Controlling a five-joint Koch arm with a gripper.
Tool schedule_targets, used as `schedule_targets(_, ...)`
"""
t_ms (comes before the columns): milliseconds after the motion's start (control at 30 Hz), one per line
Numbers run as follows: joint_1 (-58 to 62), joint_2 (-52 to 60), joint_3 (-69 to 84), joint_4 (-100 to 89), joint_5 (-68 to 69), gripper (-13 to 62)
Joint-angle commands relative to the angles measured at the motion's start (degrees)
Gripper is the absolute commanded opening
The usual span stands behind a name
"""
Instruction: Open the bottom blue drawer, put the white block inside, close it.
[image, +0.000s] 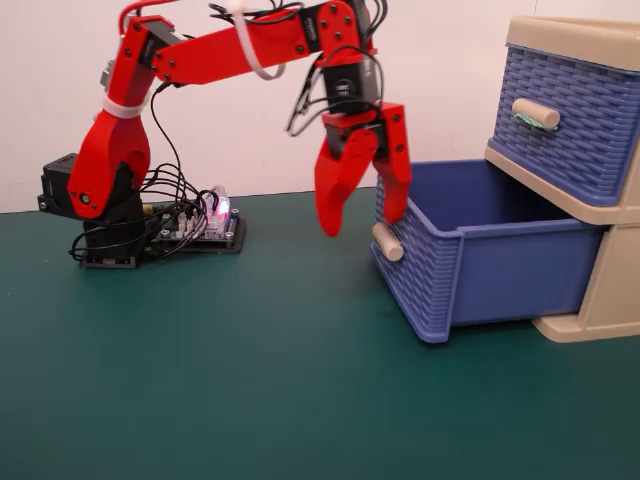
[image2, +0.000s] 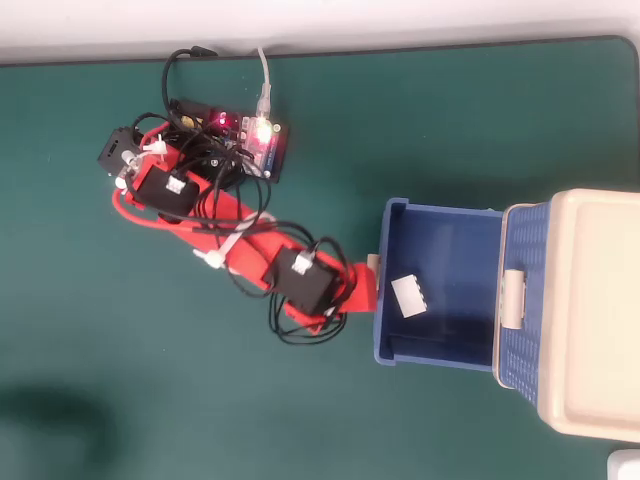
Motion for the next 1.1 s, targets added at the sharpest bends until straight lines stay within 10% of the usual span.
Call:
schedule_targets(0, -2.6, 0.3, -2.1, -5.8, -0.1, 34.6)
schedule_targets(633, -9.0, -25.4, -27.2, -41.7, 0.2, 35.0)
schedule_targets(1067, 16.9, 15.7, -25.3, 17.7, -2.4, 34.4)
